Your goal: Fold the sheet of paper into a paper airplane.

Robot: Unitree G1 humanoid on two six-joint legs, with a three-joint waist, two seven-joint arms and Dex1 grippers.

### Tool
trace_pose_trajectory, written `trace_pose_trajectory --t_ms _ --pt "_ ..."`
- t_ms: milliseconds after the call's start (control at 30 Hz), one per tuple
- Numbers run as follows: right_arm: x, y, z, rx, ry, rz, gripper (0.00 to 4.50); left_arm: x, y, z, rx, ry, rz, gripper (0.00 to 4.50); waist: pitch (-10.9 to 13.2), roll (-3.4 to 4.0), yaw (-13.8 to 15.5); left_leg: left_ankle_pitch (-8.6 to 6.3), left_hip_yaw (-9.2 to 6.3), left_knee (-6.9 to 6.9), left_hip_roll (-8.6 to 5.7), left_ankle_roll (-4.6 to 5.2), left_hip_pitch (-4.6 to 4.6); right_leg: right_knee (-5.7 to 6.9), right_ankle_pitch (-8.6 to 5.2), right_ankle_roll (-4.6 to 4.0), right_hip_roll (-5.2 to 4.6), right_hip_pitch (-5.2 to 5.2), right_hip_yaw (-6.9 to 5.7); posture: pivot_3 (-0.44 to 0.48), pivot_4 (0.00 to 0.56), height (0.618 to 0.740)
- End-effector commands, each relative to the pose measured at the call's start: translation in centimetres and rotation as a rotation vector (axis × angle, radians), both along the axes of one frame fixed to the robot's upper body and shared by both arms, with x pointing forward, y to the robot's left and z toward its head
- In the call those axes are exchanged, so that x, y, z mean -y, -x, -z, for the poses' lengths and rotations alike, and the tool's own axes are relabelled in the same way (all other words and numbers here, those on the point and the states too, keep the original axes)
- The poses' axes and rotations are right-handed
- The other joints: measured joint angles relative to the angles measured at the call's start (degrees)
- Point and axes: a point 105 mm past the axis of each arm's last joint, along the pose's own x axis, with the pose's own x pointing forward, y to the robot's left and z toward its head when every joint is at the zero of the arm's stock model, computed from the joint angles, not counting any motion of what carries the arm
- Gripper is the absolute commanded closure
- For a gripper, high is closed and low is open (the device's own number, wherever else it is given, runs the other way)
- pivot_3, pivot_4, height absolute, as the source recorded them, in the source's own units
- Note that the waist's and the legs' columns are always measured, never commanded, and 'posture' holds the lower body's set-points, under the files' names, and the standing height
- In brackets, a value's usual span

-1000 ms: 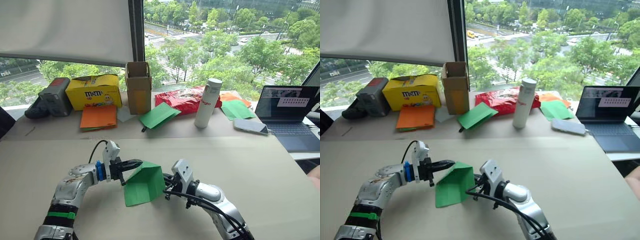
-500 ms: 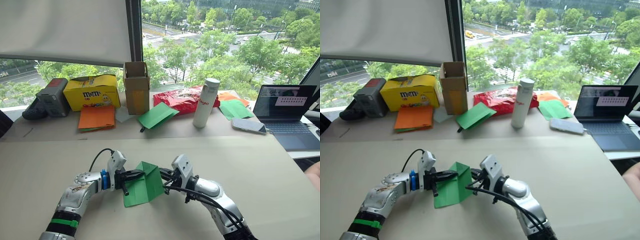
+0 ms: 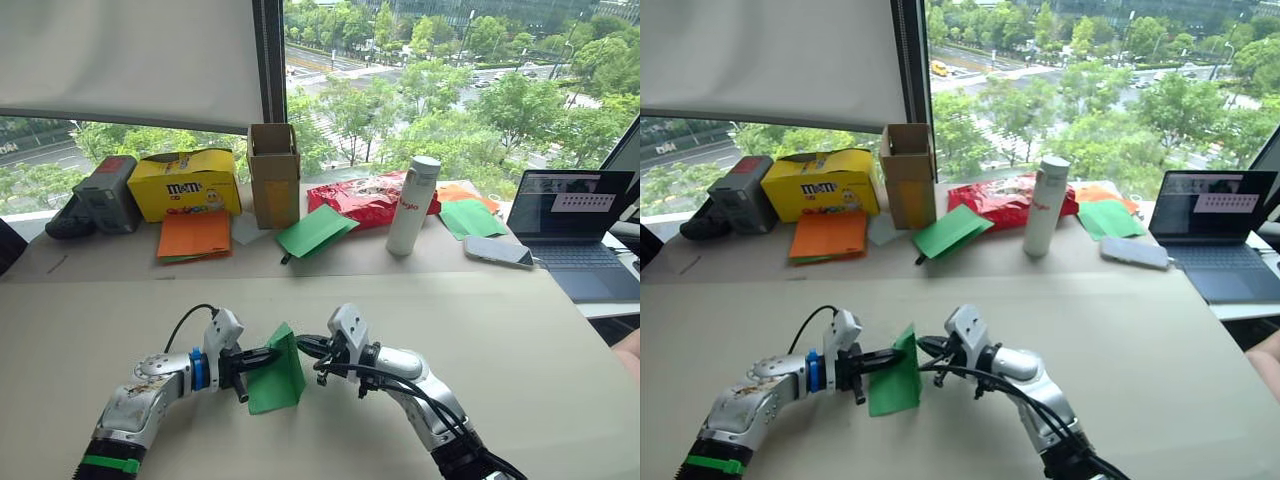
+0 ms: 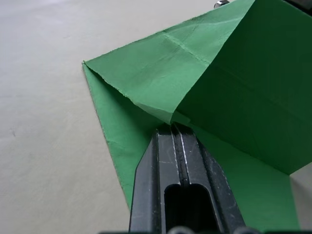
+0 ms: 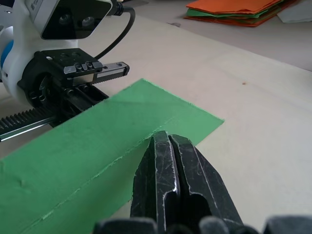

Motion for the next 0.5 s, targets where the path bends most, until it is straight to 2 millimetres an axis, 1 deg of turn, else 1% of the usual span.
trace_pose_trajectory --t_ms 33,200,300,333,367,400,467,500 --pt "-0.4 -0.2 -1.3 0.065 -0.029 -0.026 4.46 -0.1 0.3 -1.1 0.036 0.019 -0.003 4.50 0.00 0.00 -0.04 0.00 0.00 0.00 0.00 0.00 0.00 0.00 0.00 0.00 0.00 0.00 0.00 0.000 0.150 0.739" --pt "0.1 -0.6 -1.2 0.075 -0.017 -0.011 4.46 -1.8 1.7 -1.5 0.011 0.008 0.000 4.50 0.01 0.01 -0.29 0.01 0.00 -0.03 0.07 -0.02 0.00 0.01 0.00 -0.01 0.04 -0.03 0.00 0.000 0.150 0.739" --pt "0.5 -0.9 -1.1 0.074 -0.016 0.007 4.46 -2.2 3.0 -2.8 -0.010 0.071 0.050 4.50 0.02 0.03 -0.31 0.01 0.00 -0.05 0.11 -0.03 0.00 0.02 -0.01 -0.02 0.04 -0.05 -0.01 0.000 0.150 0.739" --pt "0.6 -1.0 -1.1 0.075 -0.015 0.015 4.46 -2.2 3.2 -3.5 -0.008 0.109 0.060 4.50 0.02 0.03 -0.28 0.00 0.00 -0.05 0.09 -0.03 0.00 0.01 -0.01 -0.02 0.02 -0.05 0.00 0.000 0.150 0.739" --pt "0.8 -1.1 -1.1 0.075 -0.016 0.021 4.46 -2.4 3.1 -4.3 0.007 0.147 0.053 4.50 0.02 0.03 -0.15 0.00 0.00 -0.05 0.08 -0.04 0.00 0.00 -0.01 -0.02 0.01 -0.04 -0.01 0.000 0.150 0.739" --pt "0.8 -1.1 -1.1 0.075 -0.015 0.024 4.46 -2.8 2.5 -4.9 0.035 0.168 0.017 4.50 0.03 0.04 0.01 0.00 -0.01 -0.05 0.06 -0.04 0.00 0.00 -0.01 -0.02 -0.04 -0.03 -0.03 0.000 0.150 0.739" --pt "0.9 -1.1 -1.1 0.075 -0.014 0.026 4.46 -3.3 1.6 -5.5 0.068 0.188 -0.034 4.50 0.03 0.04 0.11 0.01 -0.01 -0.05 0.02 -0.04 0.01 0.00 -0.01 -0.02 -0.10 -0.02 -0.06 0.000 0.150 0.739" --pt "0.8 -1.1 -1.0 0.074 -0.013 0.024 4.46 -3.5 0.7 -5.7 0.079 0.191 -0.078 4.50 0.03 0.04 0.12 0.01 -0.01 -0.05 0.00 -0.04 0.01 -0.01 -0.01 -0.02 -0.11 -0.01 -0.06 0.000 0.150 0.739"
